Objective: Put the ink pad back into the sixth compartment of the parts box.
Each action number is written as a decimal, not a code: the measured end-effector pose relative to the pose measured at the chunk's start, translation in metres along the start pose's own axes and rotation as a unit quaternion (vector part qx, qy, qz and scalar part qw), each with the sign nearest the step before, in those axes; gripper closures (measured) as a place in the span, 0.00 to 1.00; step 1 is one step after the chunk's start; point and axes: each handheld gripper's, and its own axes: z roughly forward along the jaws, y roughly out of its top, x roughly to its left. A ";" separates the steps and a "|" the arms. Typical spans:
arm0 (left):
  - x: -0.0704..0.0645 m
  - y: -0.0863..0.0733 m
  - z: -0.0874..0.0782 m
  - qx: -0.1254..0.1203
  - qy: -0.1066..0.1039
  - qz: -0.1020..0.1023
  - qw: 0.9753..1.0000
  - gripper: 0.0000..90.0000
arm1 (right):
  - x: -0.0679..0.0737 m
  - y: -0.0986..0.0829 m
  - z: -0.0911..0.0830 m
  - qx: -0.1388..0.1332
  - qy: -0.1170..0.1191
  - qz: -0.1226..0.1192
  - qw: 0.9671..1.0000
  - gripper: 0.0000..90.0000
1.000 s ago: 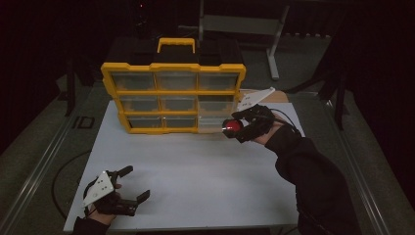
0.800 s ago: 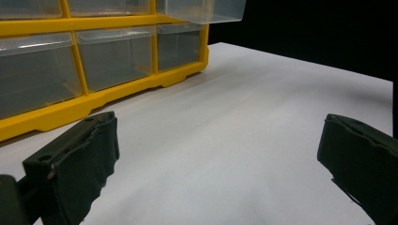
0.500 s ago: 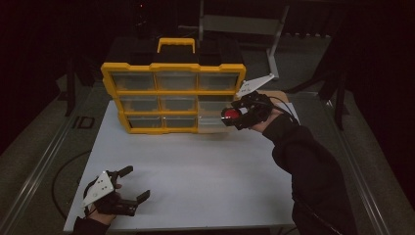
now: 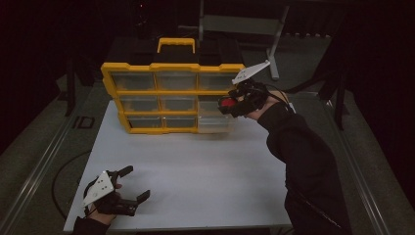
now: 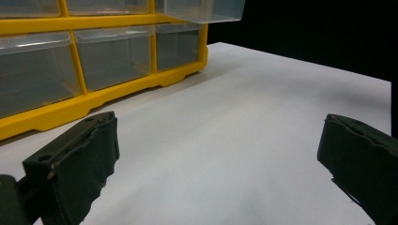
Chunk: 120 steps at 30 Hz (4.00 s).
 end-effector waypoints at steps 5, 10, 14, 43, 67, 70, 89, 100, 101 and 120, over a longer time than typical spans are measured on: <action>0.001 0.000 0.000 -0.001 0.001 -0.001 1.000 0.00 | -0.005 0.006 0.005 0.004 0.001 0.006 1.000 0.34; 0.001 0.000 0.000 -0.001 0.000 -0.001 1.000 0.00 | -0.012 0.011 0.014 0.008 0.003 0.014 1.000 0.34; 0.001 0.000 0.000 -0.002 0.000 -0.003 1.000 0.00 | -0.015 0.011 0.022 0.010 0.008 0.019 1.000 0.34; 0.001 -0.001 0.001 0.003 -0.003 -0.002 1.000 0.00 | -0.007 0.006 0.048 0.037 0.046 0.033 0.998 0.33; 0.001 -0.001 0.002 0.005 -0.004 -0.003 1.000 0.00 | -0.003 -0.001 0.033 -0.009 0.047 0.042 0.998 0.14; 0.001 -0.002 0.002 0.005 -0.004 -0.003 1.000 0.00 | -0.003 -0.005 0.029 -0.013 0.042 0.038 0.998 0.14; 0.001 -0.001 0.002 0.004 -0.002 -0.002 1.000 0.00 | -0.009 -0.037 -0.004 -0.033 0.018 0.068 0.997 0.12; 0.001 -0.001 0.003 0.006 -0.003 -0.003 1.000 0.00 | -0.009 -0.062 -0.017 -0.042 0.008 0.076 0.996 0.12; 0.001 -0.001 0.003 0.005 -0.004 -0.003 1.000 0.00 | -0.008 -0.065 -0.017 -0.042 0.009 0.076 0.996 0.12; 0.001 -0.001 0.003 0.005 -0.005 -0.002 1.000 0.00 | 0.003 -0.119 -0.006 -0.061 0.022 0.085 0.994 0.12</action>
